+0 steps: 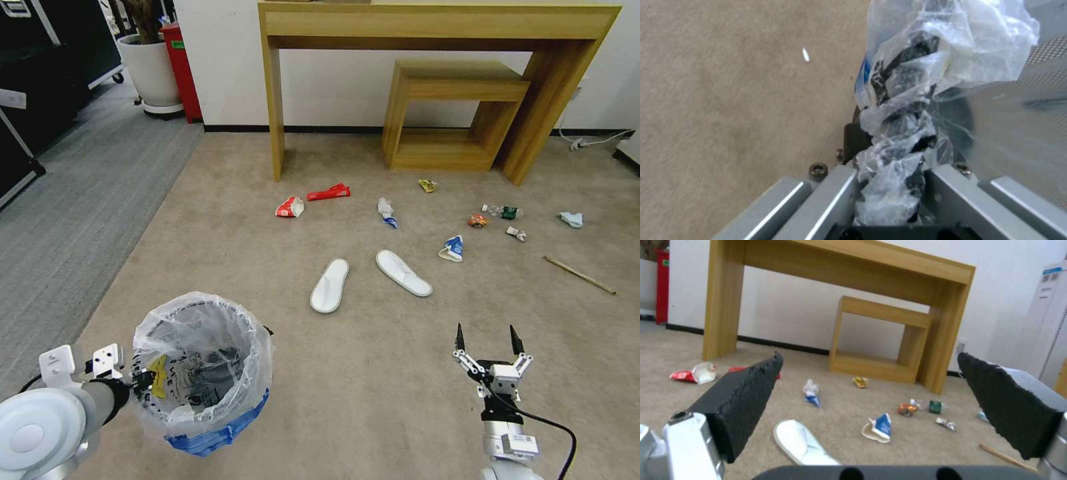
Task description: Pick up the trash bin and place the garbage on the floor into it.
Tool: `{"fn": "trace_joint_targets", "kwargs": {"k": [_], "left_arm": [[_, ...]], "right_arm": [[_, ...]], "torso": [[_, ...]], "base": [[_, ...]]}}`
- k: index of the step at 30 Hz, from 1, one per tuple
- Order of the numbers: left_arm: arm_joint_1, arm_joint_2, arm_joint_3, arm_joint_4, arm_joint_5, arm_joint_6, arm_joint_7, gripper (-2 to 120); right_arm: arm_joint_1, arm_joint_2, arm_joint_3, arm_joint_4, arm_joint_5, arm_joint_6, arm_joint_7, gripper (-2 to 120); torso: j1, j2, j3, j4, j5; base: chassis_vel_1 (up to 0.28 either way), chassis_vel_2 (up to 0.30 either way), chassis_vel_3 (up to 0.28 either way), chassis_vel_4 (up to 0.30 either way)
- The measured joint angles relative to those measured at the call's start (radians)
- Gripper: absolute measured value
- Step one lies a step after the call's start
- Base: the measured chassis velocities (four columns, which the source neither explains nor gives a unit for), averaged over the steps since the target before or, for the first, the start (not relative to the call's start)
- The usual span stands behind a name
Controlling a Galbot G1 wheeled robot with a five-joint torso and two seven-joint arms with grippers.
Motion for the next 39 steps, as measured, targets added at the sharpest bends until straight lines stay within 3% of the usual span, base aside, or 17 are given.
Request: {"fn": "trace_joint_targets", "kwargs": {"k": [21, 39], "left_arm": [[-0.009, -0.05, -0.006, 0.022, -0.009, -0.017, -0.014, 0], [0.005, -0.041, -0.021, 0.034, -0.031, -0.004, -0.024, 0]], "right_arm": [[0.017, 0.003, -0.011, -0.029, -0.022, 0.017, 0.017, 100], [0.01, 0.005, -0.006, -0.049, -0.05, 0.041, 0.017, 100]], "torso": [[0.0, 0.0, 0.0, -0.0001, 0.0001], [0.0, 0.0, 0.0, 0.0, 0.0001]], "base": [[-0.246, 0.238, 0.244, -0.238], [0.004, 0.009, -0.001, -0.002]]}}
